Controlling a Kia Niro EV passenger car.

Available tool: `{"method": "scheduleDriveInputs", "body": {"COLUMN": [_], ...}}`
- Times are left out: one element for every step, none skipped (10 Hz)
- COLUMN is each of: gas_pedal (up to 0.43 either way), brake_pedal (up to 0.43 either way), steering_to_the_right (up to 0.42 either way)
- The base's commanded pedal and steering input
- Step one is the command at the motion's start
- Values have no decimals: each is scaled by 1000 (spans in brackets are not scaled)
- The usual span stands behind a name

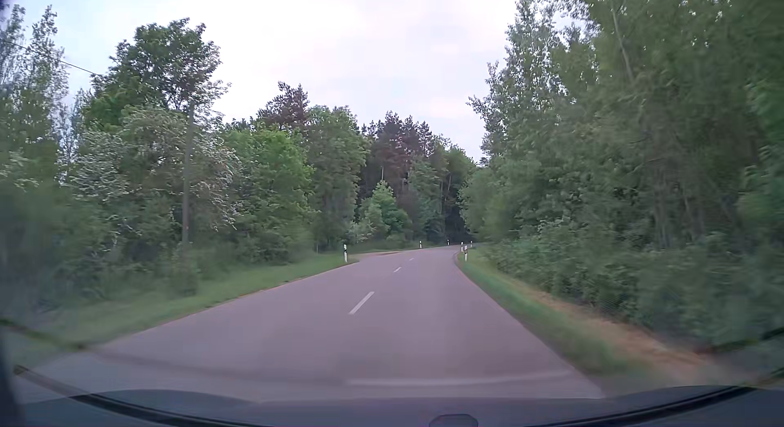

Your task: Follow the waypoints while adhering to traffic rules and regulations

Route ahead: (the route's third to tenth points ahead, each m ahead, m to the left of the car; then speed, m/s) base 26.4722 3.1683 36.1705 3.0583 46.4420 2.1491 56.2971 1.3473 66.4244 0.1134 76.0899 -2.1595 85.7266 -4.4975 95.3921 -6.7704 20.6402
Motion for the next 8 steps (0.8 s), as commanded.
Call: {"method": "scheduleDriveInputs", "body": {"gas_pedal": [240,240,240,240,240,240,240,240], "brake_pedal": [0,0,0,0,0,0,0,0], "steering_to_the_right": [4,5,5,6,6,8,8,9]}}
